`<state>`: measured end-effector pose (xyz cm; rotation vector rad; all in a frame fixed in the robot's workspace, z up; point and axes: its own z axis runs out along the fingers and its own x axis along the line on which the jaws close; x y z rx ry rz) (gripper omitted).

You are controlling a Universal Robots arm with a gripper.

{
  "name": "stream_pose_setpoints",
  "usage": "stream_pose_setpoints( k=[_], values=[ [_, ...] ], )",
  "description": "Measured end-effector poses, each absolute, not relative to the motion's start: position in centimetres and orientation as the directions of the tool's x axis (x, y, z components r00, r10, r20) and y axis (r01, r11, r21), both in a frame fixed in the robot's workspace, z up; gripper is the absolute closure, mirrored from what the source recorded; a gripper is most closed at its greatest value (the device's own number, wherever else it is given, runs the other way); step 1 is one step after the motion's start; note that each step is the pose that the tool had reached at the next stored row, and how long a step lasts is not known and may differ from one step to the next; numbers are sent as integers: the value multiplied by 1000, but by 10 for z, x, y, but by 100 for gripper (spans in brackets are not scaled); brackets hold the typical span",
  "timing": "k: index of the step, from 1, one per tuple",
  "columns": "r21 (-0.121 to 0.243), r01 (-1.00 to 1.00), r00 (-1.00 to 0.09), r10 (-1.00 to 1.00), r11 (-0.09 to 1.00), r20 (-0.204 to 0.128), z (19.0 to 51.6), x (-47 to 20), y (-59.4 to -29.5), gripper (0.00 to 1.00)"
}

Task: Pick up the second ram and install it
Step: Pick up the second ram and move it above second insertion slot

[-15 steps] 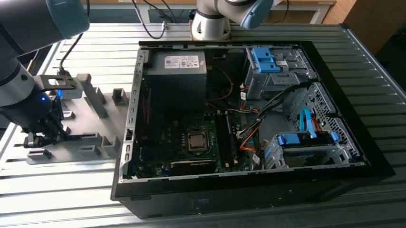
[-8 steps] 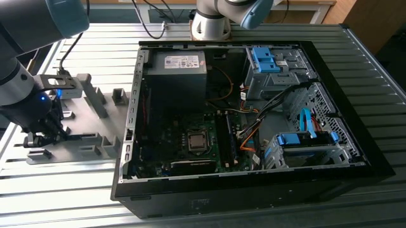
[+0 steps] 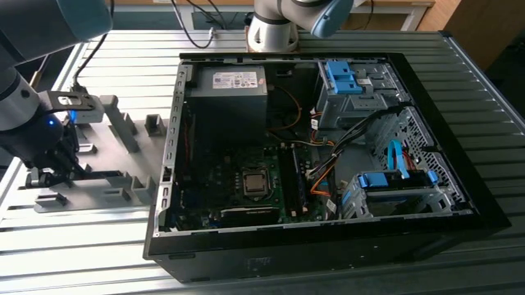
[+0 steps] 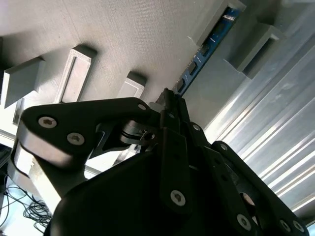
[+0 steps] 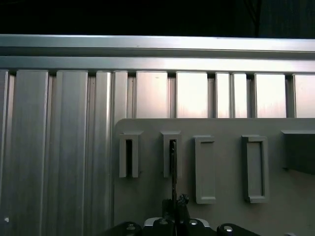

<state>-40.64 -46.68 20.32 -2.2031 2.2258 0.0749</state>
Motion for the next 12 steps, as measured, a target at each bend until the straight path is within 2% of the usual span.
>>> stream_pose_setpoints(
  k=[12],
  values=[
    [28, -1000, -11, -999, 10, -40, 230, -406, -467, 86]
  ],
)
